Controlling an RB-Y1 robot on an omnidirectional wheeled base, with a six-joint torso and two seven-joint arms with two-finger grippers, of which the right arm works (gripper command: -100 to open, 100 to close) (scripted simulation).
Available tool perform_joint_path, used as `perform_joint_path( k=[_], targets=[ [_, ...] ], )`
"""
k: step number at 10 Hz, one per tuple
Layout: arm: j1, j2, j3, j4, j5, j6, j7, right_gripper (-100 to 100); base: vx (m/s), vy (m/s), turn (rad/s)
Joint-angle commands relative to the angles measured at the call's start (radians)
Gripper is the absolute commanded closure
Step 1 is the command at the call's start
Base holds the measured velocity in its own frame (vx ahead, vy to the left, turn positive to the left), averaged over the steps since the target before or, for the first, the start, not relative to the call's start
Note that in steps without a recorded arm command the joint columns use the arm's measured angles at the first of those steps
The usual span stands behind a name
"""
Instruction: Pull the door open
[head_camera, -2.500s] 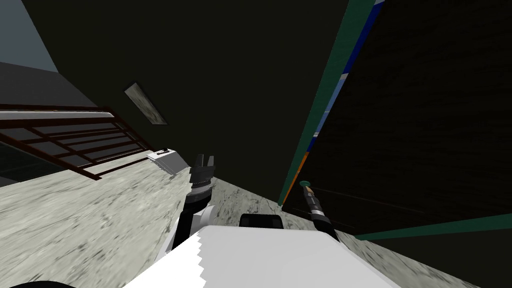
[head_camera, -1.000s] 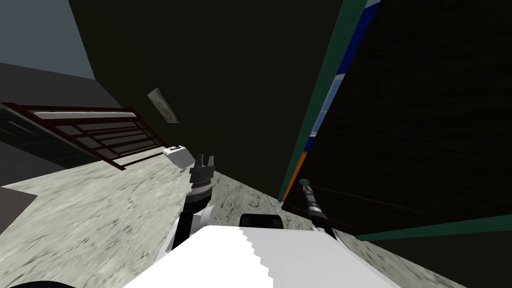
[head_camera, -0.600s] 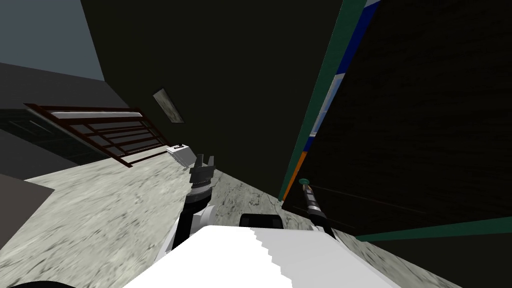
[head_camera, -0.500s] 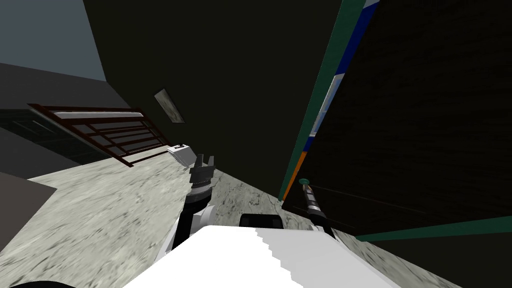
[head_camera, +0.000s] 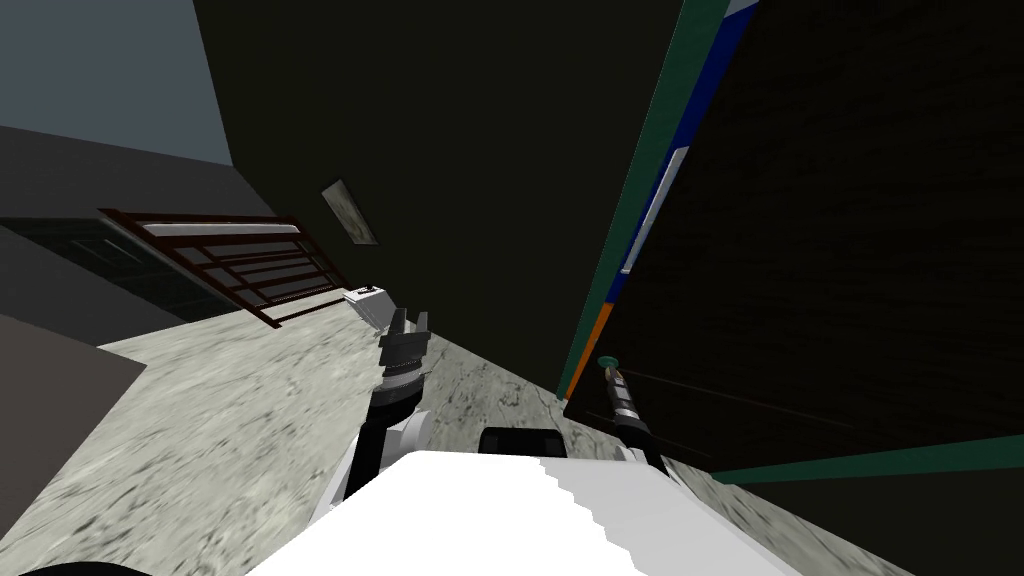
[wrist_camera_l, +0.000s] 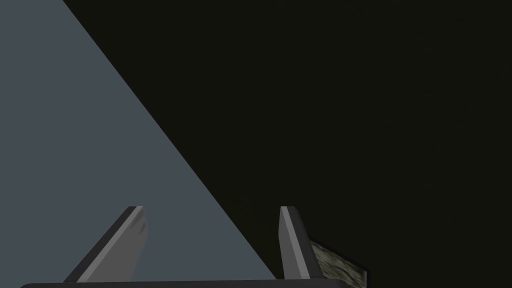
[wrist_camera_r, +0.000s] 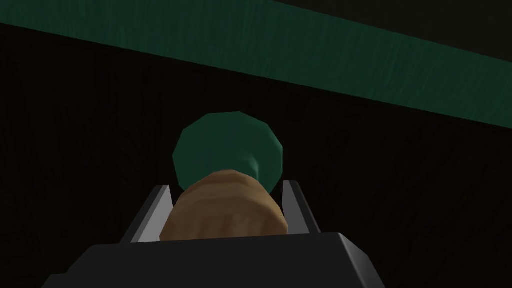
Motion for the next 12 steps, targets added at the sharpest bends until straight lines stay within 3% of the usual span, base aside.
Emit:
perform_joint_path(
  k=[1,8,12],
  targets=[
    [-0.008,0.005,0.001,0.006,-0.006,0.001,-0.05,100,-0.057,-0.014,0.048],
    [-0.027,0.01,0.0,0.019,-0.02,0.004,-0.183,100,-0.044,-0.007,0.036],
    [-0.046,0.016,-0.002,0.033,-0.034,0.007,-0.299,100,-0.053,-0.011,0.049]
  ],
)
